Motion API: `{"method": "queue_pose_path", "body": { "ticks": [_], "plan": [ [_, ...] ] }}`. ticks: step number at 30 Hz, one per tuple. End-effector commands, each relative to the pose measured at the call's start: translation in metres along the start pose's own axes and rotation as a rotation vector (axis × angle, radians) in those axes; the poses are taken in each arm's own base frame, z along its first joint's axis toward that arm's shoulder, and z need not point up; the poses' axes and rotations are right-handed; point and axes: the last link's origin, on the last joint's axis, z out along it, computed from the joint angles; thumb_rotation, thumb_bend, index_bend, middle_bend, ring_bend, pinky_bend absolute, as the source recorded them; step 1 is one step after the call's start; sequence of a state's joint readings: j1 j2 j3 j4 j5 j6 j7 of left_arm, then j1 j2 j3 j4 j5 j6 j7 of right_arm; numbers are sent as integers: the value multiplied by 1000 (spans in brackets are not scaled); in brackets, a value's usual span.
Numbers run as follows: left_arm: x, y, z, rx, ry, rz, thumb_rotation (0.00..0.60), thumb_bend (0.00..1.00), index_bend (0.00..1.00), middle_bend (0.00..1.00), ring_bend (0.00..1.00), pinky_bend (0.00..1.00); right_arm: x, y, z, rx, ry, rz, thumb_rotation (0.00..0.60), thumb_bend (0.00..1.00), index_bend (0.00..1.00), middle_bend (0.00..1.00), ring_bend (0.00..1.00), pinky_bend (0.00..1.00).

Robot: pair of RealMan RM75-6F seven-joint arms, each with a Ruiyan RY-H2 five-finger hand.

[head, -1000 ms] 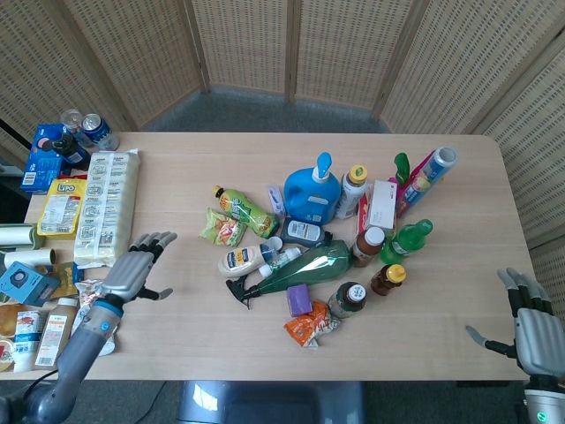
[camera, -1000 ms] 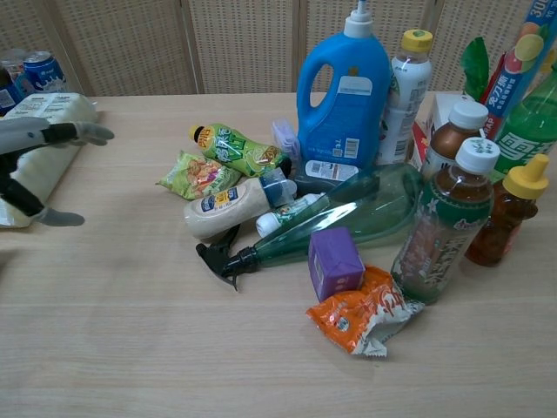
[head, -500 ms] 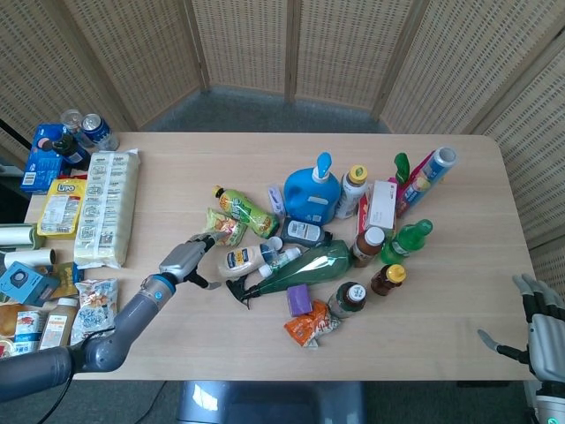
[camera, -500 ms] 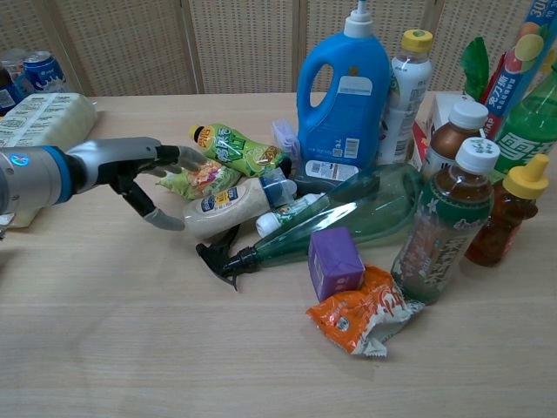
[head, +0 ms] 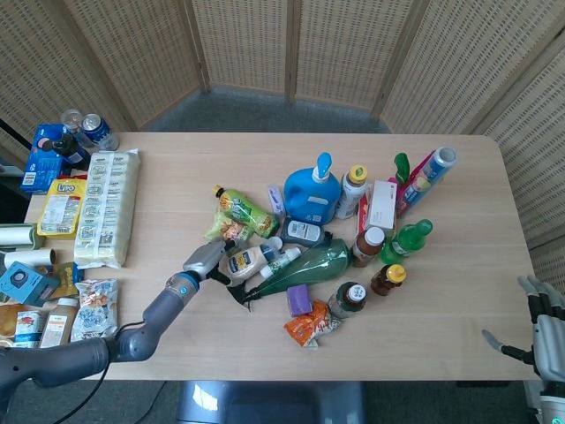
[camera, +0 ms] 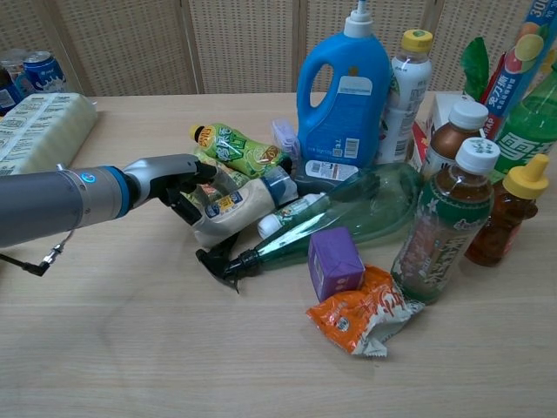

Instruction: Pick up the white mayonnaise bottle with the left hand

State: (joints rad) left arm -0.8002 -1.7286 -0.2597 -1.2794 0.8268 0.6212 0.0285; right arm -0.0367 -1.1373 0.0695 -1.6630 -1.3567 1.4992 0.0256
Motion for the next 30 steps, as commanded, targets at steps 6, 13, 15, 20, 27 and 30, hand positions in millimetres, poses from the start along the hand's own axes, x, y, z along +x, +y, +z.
{"method": "queue_pose_path", "body": {
  "ticks": [6,13,15,20,27,30],
  "plan": [
    [1,0,6,-14,80,-81,600,428,489,520,733,227,1,1,0,-4,4,2,491,36,0,0,0,0],
    [29,-5,-16,-51,165,-161,600,424,510,545,742,234,-1,-1,1,3,-2,2,492,37,0,0,0,0],
    [38,-6,-26,-66,188,-187,600,419,507,545,742,232,-2,-3,2,9,-7,3,493,37,0,0,0,0],
    [60,-9,-50,-100,241,-237,600,410,504,545,740,224,-4,-6,4,23,-9,6,492,35,0,0,0,0],
    [98,-4,-91,-184,365,-277,600,402,500,545,738,221,-3,-8,4,34,-6,9,490,36,0,0,0,0],
    [114,3,-110,-229,414,-284,600,400,501,545,736,217,-5,-7,3,32,-9,19,492,37,0,0,0,0]
  ]
}}
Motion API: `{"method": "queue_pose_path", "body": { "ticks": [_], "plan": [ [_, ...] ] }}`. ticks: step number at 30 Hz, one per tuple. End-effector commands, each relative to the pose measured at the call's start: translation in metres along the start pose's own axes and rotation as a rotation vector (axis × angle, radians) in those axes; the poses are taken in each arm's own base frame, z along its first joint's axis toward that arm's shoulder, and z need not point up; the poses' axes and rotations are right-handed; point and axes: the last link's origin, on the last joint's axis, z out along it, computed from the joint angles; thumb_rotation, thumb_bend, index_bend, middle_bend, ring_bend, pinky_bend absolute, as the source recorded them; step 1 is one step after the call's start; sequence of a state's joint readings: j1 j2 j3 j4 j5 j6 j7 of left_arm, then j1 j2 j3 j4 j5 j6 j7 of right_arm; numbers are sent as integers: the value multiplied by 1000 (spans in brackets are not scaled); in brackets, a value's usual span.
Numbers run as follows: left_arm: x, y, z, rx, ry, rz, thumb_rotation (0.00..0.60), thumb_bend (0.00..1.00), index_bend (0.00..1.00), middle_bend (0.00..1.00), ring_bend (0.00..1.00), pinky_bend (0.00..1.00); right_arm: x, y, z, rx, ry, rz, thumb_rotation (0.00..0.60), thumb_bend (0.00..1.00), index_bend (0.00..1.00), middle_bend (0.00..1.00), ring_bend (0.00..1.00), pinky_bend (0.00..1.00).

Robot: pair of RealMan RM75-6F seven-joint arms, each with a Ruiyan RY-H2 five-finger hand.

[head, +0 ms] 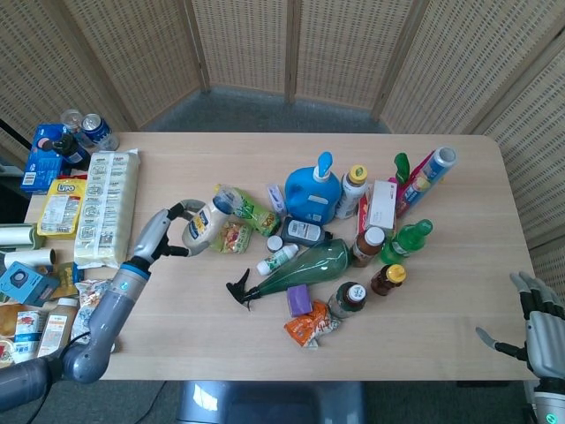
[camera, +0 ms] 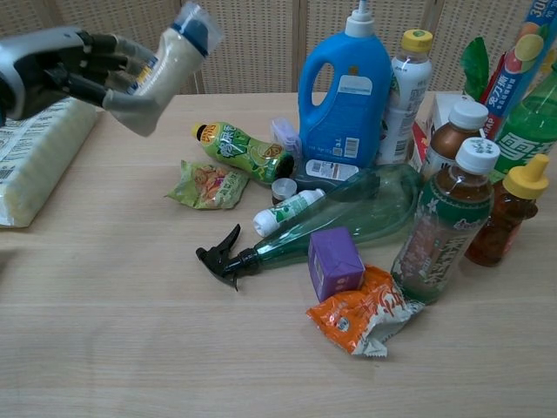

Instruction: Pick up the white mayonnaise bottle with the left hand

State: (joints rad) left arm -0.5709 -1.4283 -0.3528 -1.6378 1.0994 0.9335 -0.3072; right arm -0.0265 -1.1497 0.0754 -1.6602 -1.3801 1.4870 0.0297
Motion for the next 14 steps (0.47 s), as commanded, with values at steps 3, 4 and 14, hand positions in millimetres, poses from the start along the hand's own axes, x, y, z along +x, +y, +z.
{"method": "queue_pose_path", "body": {
  "ticks": [3,4,14],
  "plan": [
    [37,30,-22,-106,92,-49,600,399,502,545,734,215,-7,-1,-1,4,-13,18,493,37,0,0,0,0],
    [41,35,-24,-121,102,-61,600,398,502,545,733,215,-8,-2,-1,7,-14,22,495,37,0,0,0,0],
    [63,72,-26,-226,148,-119,600,391,502,548,733,210,-14,-1,-1,11,-12,42,494,35,0,0,0,0]
  ]
}}
